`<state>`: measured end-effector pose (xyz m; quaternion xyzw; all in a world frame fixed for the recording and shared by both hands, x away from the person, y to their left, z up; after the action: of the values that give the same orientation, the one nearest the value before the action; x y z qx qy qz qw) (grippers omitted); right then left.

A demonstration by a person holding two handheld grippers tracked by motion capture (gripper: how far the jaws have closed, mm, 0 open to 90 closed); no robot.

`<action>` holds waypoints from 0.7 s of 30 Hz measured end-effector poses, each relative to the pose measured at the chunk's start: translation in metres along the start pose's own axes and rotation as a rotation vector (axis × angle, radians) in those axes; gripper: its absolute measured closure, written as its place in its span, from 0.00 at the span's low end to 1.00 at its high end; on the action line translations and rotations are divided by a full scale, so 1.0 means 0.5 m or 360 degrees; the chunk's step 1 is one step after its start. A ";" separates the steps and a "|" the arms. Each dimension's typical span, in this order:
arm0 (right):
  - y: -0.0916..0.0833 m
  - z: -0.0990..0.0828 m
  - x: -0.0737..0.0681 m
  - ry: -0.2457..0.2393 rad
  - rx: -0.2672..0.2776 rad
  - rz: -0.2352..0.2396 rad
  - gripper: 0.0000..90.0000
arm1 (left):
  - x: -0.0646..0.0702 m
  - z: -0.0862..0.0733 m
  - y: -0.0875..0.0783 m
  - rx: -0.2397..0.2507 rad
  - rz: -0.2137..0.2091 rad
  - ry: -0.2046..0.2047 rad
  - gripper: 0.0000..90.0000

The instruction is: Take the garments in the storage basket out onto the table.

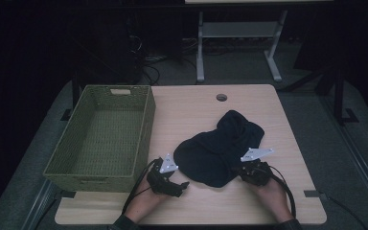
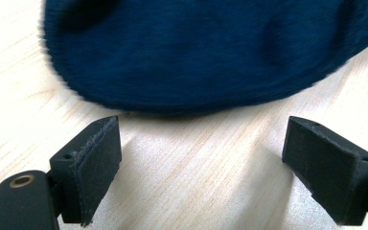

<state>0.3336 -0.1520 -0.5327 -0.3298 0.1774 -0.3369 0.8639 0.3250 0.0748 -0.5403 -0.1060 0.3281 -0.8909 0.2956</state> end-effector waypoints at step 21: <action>-0.090 -0.072 0.109 0.0146 -0.0062 -0.0113 1.00 | 0.000 0.000 0.000 0.0000 0.0000 0.0001 0.14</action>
<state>0.3324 -0.2312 -0.5320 -0.3369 0.2115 -0.3785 0.8358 0.3251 0.0748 -0.5403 -0.1056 0.3284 -0.8909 0.2955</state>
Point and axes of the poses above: each handheld gripper's, and its own axes: y roughly forward along the jaws, z roughly out of its top, x roughly to its right, the point moved 9 cm from there along y, roughly forward along the jaws, and after that the axes turned 4 degrees about x, right-handed, at the moved point
